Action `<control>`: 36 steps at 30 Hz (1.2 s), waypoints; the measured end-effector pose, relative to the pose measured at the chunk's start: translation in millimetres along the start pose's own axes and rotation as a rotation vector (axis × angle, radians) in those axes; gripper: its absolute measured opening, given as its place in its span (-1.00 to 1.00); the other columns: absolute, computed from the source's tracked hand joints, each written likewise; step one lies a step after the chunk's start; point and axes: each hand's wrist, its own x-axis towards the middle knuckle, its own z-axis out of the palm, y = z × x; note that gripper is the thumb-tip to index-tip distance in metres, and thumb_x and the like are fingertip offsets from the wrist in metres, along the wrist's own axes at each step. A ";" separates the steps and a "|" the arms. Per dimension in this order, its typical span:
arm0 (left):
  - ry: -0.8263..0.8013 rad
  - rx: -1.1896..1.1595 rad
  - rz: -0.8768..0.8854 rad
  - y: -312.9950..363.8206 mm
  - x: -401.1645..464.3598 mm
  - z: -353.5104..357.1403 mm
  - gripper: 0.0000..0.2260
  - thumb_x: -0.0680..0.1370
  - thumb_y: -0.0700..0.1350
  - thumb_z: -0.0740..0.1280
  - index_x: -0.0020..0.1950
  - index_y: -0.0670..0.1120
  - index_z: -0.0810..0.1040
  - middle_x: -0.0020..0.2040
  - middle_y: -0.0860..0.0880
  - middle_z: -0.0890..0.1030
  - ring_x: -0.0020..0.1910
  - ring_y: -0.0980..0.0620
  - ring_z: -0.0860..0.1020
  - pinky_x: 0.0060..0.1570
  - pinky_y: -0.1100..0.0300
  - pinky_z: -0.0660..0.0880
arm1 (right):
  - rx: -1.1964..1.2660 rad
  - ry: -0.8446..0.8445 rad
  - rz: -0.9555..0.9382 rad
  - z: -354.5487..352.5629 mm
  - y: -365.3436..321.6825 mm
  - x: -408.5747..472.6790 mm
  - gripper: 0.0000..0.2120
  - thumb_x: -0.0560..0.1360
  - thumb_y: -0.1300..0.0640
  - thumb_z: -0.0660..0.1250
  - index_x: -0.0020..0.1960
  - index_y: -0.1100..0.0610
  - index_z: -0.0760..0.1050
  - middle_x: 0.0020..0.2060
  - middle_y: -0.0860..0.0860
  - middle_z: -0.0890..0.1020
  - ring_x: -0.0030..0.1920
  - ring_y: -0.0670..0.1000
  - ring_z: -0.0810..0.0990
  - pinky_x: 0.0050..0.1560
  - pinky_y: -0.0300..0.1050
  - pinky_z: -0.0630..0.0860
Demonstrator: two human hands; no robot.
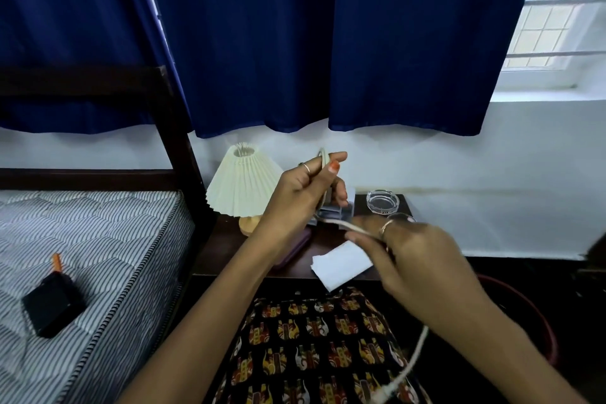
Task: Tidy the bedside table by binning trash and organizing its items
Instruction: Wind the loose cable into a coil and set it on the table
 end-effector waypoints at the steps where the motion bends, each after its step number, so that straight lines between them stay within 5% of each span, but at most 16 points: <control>1: -0.014 0.018 -0.002 1.0 -1.0 -1.0 -0.72 0.63 -0.11 0.17 0.31 -0.14 0.48 -0.34 -0.03 0.54 -0.34 0.10 0.55 -0.24 0.34 0.49 | -0.013 0.013 0.016 -6.2 2.9 5.8 -0.59 0.51 -0.16 0.08 -0.08 0.02 0.64 -0.53 -0.12 0.54 -0.59 -0.11 0.38 -0.57 -0.21 0.41; 7: -0.094 0.200 -0.002 5.7 -7.4 -0.6 -0.73 0.65 -0.11 0.13 0.23 -0.12 0.54 -0.43 -0.04 0.45 -0.46 0.15 0.42 -0.36 0.42 0.36 | 0.166 0.045 0.143 -26.5 14.1 36.2 -0.66 0.39 -0.25 0.26 -0.14 -0.02 0.64 -0.40 -0.06 0.66 -0.40 -0.05 0.59 -0.30 0.00 0.57; 10: -0.128 0.114 -0.039 4.5 -13.6 4.0 -0.68 0.65 -0.03 0.08 -0.09 0.07 0.62 -0.43 -0.05 0.34 -0.48 0.14 0.33 -0.39 0.34 0.33 | 0.318 0.058 0.171 -28.2 18.0 48.2 -0.85 0.36 -0.07 0.44 -0.17 0.00 0.65 -0.42 -0.01 0.66 -0.39 0.01 0.61 -0.26 0.03 0.56; 16: -0.173 0.063 -0.130 8.6 -16.2 2.4 -0.46 0.62 0.13 -0.03 -0.03 -0.23 0.59 -0.49 0.05 0.21 -0.50 0.13 0.16 -0.47 0.33 0.18 | 0.493 0.027 0.206 -22.0 21.5 57.5 -0.90 0.36 0.04 0.48 -0.19 0.06 0.65 -0.45 0.02 0.63 -0.46 -0.04 0.52 -0.39 -0.33 0.37; 22: -0.202 0.110 -0.151 10.2 -19.9 1.0 -0.52 0.57 0.16 0.05 -0.14 -0.16 0.59 -0.49 0.04 0.16 -0.53 0.14 0.12 -0.50 0.35 0.16 | 0.586 0.035 0.254 -8.8 27.4 59.2 -0.90 0.34 0.06 0.50 -0.21 0.08 0.66 -0.47 0.00 0.58 -0.46 -0.09 0.48 -0.37 -0.24 0.41; 26: -0.219 -0.070 -0.142 8.3 -19.8 0.2 -0.63 0.55 0.11 0.14 -0.17 -0.12 0.58 -0.50 0.06 0.11 -0.54 0.14 0.04 -0.53 0.33 0.07 | 0.846 0.040 0.357 5.5 31.2 54.4 -0.89 0.41 0.16 0.43 -0.18 0.21 0.64 -0.54 -0.08 0.53 -0.56 -0.19 0.40 -0.46 -0.45 0.29; 32: -0.128 -0.475 -0.184 4.8 -13.9 1.5 -0.68 0.52 0.11 0.19 -0.21 -0.10 0.56 -0.58 0.12 0.16 -0.62 0.19 0.09 -0.49 0.25 0.03 | 1.027 0.150 0.576 42.1 24.5 29.4 -0.79 0.57 0.12 0.22 -0.09 0.13 0.61 -0.57 -0.09 0.46 -0.56 -0.10 0.32 -0.51 -0.27 0.25; 36: -0.083 -0.660 -0.177 5.0 -10.0 1.8 -0.66 0.56 0.08 0.15 -0.23 -0.09 0.56 -0.59 0.10 0.20 -0.65 0.20 0.15 -0.54 0.32 0.18 | 1.105 0.046 0.640 62.8 8.1 9.1 -0.77 0.61 0.14 0.14 -0.13 0.14 0.52 -0.47 0.03 0.47 -0.54 -0.05 0.30 -0.51 -0.21 0.22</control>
